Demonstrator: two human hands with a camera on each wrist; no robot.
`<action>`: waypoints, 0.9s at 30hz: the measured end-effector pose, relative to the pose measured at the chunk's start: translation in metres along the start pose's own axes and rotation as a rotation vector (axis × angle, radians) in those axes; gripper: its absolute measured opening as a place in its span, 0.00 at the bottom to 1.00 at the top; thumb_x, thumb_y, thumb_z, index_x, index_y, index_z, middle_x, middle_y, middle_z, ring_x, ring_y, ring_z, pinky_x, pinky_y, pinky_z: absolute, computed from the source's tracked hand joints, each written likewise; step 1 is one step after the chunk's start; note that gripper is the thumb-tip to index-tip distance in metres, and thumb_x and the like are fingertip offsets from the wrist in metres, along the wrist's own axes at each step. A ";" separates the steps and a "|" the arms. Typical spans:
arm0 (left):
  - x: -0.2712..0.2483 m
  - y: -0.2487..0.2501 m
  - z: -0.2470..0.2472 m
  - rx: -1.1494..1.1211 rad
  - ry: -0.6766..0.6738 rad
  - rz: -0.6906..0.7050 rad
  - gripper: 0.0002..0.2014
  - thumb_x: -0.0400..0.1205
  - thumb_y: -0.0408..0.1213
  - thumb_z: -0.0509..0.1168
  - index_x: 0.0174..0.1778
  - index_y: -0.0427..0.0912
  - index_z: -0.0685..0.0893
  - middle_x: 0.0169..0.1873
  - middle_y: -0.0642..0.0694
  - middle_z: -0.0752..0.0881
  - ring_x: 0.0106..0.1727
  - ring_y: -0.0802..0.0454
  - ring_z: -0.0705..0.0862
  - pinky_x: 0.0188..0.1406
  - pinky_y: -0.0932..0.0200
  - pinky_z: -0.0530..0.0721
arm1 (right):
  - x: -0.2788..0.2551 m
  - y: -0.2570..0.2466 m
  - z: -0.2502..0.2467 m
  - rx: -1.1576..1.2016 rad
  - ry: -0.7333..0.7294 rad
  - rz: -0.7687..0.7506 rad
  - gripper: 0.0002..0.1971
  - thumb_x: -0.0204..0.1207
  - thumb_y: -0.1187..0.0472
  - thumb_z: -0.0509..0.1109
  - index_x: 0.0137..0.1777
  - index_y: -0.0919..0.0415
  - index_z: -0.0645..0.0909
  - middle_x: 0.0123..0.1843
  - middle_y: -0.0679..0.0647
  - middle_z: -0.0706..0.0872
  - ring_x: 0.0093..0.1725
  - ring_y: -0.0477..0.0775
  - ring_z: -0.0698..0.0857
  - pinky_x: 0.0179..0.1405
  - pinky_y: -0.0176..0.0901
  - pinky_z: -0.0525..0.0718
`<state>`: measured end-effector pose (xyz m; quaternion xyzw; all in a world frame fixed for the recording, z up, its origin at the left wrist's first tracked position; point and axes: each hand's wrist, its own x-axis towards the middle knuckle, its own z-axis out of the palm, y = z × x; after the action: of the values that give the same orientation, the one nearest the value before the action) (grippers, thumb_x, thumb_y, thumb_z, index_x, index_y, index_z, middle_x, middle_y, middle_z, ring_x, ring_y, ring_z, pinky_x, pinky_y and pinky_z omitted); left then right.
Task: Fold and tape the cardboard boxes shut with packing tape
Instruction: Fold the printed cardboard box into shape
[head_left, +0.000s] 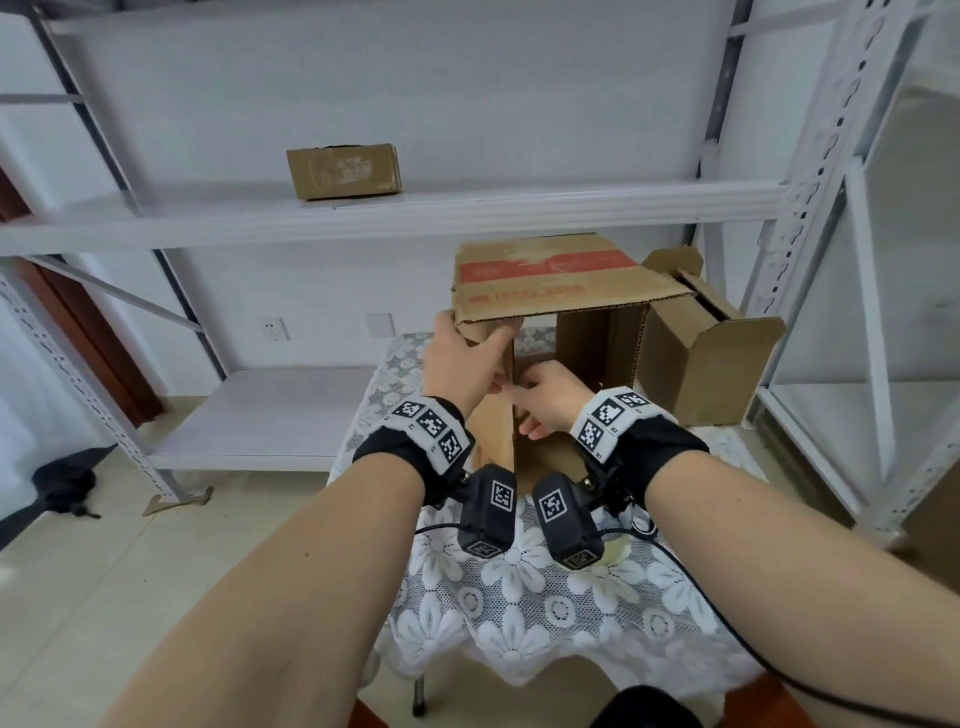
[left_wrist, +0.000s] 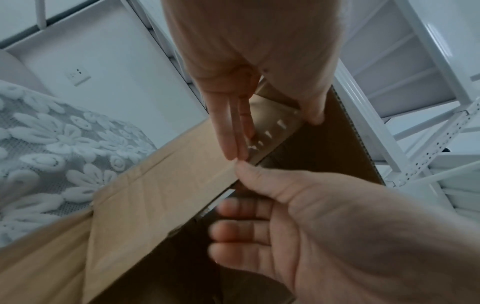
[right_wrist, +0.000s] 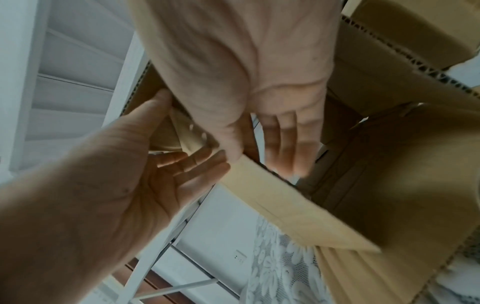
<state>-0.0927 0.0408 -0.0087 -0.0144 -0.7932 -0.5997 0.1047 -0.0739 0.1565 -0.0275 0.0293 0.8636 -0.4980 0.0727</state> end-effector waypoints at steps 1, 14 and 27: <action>0.001 0.000 0.002 -0.017 -0.010 -0.005 0.25 0.75 0.49 0.73 0.62 0.45 0.72 0.47 0.40 0.87 0.31 0.43 0.90 0.32 0.43 0.91 | 0.001 0.001 -0.002 0.005 0.066 0.016 0.13 0.82 0.55 0.65 0.58 0.65 0.80 0.36 0.59 0.83 0.29 0.56 0.83 0.37 0.51 0.88; 0.010 -0.018 0.014 -0.080 -0.042 -0.078 0.24 0.81 0.56 0.59 0.69 0.47 0.72 0.55 0.41 0.87 0.54 0.45 0.87 0.53 0.44 0.88 | -0.027 0.006 -0.020 -0.081 0.655 -0.196 0.12 0.78 0.53 0.63 0.38 0.61 0.75 0.34 0.53 0.78 0.35 0.56 0.74 0.33 0.46 0.67; 0.026 -0.043 0.024 -0.186 -0.121 -0.294 0.68 0.51 0.89 0.42 0.82 0.46 0.66 0.81 0.49 0.69 0.82 0.43 0.62 0.81 0.34 0.59 | -0.023 0.050 -0.043 0.090 0.834 -0.054 0.19 0.74 0.72 0.60 0.64 0.59 0.75 0.64 0.56 0.78 0.62 0.57 0.78 0.57 0.42 0.73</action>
<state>-0.1277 0.0491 -0.0509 0.0558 -0.7326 -0.6775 -0.0337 -0.0487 0.2191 -0.0453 0.2091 0.7970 -0.4822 -0.2974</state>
